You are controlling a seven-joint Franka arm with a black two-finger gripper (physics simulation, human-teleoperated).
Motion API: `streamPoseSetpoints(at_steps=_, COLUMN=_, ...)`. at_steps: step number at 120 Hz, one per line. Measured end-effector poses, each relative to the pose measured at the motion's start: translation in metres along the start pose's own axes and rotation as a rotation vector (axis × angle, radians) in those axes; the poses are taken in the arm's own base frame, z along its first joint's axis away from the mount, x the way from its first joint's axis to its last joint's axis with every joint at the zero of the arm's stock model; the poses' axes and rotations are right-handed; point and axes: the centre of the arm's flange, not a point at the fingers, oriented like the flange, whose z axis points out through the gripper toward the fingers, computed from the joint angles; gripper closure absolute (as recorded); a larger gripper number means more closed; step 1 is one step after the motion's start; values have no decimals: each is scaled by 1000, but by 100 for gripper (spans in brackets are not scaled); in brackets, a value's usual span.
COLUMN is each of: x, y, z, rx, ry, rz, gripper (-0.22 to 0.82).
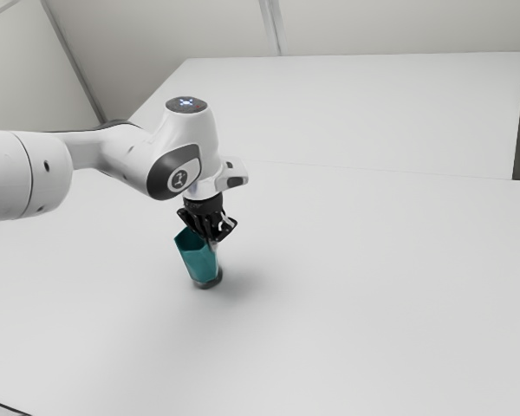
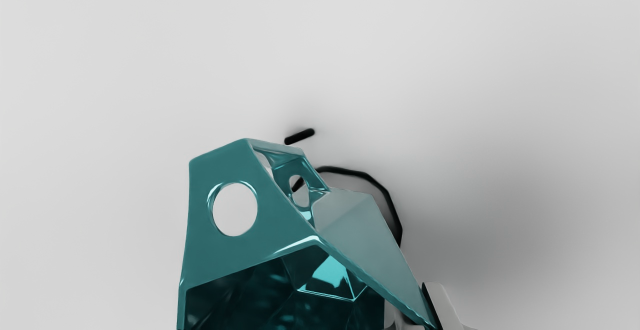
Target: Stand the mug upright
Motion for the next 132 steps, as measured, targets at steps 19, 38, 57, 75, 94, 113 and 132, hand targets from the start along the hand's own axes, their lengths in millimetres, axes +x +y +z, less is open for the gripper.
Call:
streamPoseSetpoints(at_steps=19, x=1, y=3, z=8, rx=-2, ry=-11, rz=-8, gripper=79)
streamPoseSetpoints(at_steps=38, x=2, y=4, z=11, rx=-5, ry=-19, rz=-16, gripper=65)
streamPoseSetpoints(at_steps=57, x=3, y=5, z=9, rx=-11, ry=-18, rz=-21, gripper=34)
streamPoseSetpoints(at_steps=75, x=10, y=3, z=-13, rx=-21, ry=24, rz=-30, gripper=17)
streamPoseSetpoints(at_steps=94, x=11, y=-1, z=-45, rx=-43, ry=75, rz=-46, gripper=8)
streamPoseSetpoints(at_steps=113, x=29, y=-40, z=-149, rx=-103, ry=182, rz=-84, gripper=4)
streamPoseSetpoints(at_steps=132, x=20, y=-109, z=-214, rx=-120, ry=236, rz=-104, gripper=2)
